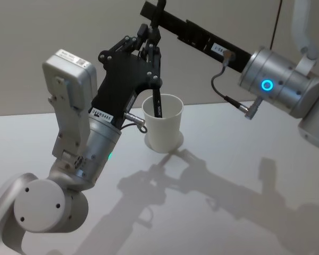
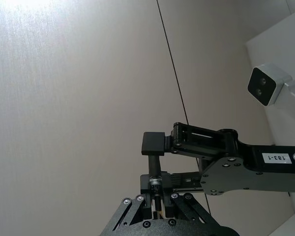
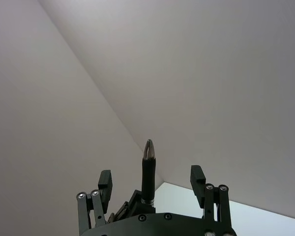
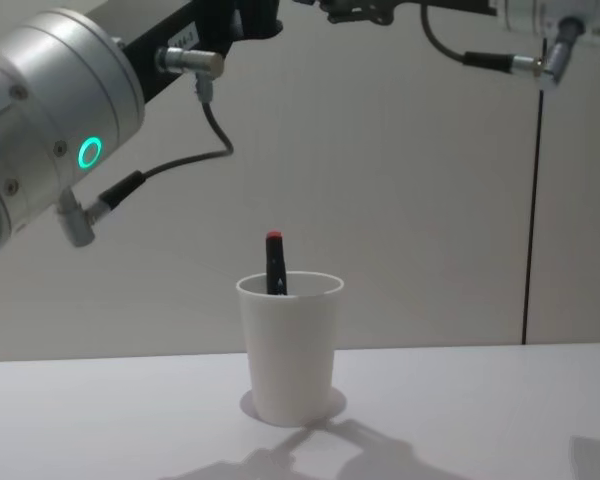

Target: Place the pen into the pen holder.

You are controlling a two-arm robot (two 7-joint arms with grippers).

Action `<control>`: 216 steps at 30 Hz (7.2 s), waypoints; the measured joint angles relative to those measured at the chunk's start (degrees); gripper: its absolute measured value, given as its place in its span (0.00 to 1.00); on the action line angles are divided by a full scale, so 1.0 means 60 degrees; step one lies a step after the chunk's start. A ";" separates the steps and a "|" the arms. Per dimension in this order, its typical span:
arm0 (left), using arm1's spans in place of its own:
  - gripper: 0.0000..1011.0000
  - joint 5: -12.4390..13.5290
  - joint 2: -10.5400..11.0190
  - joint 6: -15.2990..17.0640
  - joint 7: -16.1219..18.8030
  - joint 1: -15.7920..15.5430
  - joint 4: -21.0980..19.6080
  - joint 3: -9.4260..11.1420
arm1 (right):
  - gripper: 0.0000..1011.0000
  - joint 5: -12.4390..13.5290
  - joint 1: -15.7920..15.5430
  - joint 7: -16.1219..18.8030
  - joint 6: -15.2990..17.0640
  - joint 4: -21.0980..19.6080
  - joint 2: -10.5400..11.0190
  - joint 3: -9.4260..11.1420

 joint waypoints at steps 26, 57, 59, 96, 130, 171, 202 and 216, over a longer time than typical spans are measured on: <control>0.13 0.0000 -0.0001 0.0000 0.0000 0.0000 0.0000 0.0000 | 0.95 -0.0033 0.0154 0.0113 -0.0423 0.0293 -0.0062 -0.0256; 0.13 0.0000 0.0000 0.0004 -0.0007 0.0001 0.0001 0.0001 | 0.13 -0.0044 0.0175 0.0157 -0.0512 0.0341 -0.0075 -0.0299; 0.13 0.0000 0.0001 0.0005 -0.0007 0.0000 0.0001 0.0001 | 0.13 -0.0043 0.0174 0.0156 -0.0513 0.0343 -0.0075 -0.0299; 0.35 0.0000 0.0000 -0.0019 0.0007 0.0000 -0.0008 -0.0005 | 0.13 -0.0065 0.0173 0.0101 -0.0520 0.0354 -0.0056 -0.0283; 0.99 0.0000 0.0000 0.0001 -0.0008 0.0000 0.0000 0.0006 | 0.13 -0.0793 0.0677 -0.0357 -0.1200 0.0620 0.0151 0.0005; 0.99 0.0000 0.0000 -0.0001 0.0000 0.0000 0.0000 0.0000 | 0.13 -0.4379 0.1328 -0.0394 -0.1763 0.1755 0.0286 -0.0434; 0.99 0.0000 0.0000 -0.0001 -0.0001 0.0001 0.0000 0.0000 | 0.13 -0.7150 0.2031 0.0556 -0.2609 0.4689 -0.0786 -0.1756; 0.99 0.0000 0.0000 -0.0001 0.0000 0.0000 0.0000 0.0000 | 0.44 -0.7329 0.2227 0.0611 -0.2828 0.5161 -0.0967 -0.1842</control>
